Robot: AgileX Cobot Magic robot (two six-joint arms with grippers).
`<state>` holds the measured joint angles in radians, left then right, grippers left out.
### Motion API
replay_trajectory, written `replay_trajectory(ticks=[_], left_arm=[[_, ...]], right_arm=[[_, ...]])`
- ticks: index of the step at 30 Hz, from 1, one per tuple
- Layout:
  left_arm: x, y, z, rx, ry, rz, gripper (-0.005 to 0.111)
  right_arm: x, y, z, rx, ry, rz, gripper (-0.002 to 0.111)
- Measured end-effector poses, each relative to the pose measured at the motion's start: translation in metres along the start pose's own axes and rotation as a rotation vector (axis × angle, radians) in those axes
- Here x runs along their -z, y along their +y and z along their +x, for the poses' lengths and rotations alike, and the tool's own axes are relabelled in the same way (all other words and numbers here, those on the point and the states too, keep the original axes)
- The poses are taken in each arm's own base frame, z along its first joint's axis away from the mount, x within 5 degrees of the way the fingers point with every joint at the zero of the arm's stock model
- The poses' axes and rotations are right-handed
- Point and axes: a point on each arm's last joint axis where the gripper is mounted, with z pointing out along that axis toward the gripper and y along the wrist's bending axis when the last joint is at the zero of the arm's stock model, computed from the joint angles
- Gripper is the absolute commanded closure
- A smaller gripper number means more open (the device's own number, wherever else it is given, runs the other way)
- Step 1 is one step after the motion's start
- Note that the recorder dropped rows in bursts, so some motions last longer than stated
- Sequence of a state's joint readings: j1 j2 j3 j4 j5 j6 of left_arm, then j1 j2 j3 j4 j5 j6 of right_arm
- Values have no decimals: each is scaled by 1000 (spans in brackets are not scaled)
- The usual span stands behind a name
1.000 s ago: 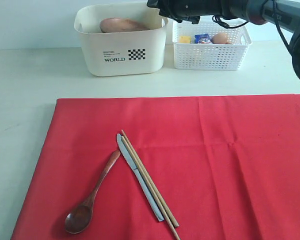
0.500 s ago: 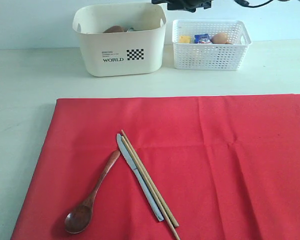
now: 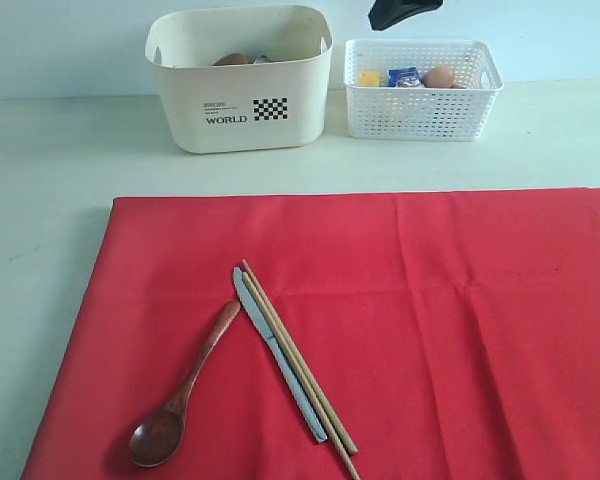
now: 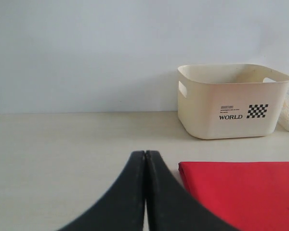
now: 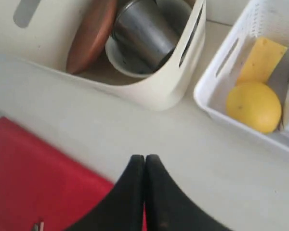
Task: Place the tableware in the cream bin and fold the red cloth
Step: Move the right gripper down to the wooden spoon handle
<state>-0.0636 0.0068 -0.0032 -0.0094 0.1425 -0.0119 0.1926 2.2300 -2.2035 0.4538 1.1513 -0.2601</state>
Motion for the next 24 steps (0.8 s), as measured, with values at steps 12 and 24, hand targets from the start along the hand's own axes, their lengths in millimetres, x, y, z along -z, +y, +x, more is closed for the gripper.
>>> replay_trajectory(ticks=[12,24], left_arm=[[0,0,0,0,0,0,106],[0,0,0,0,0,0,106]], right_arm=[[31,60,40,87,101,62,108],[46,80,111,87,170,55,108]])
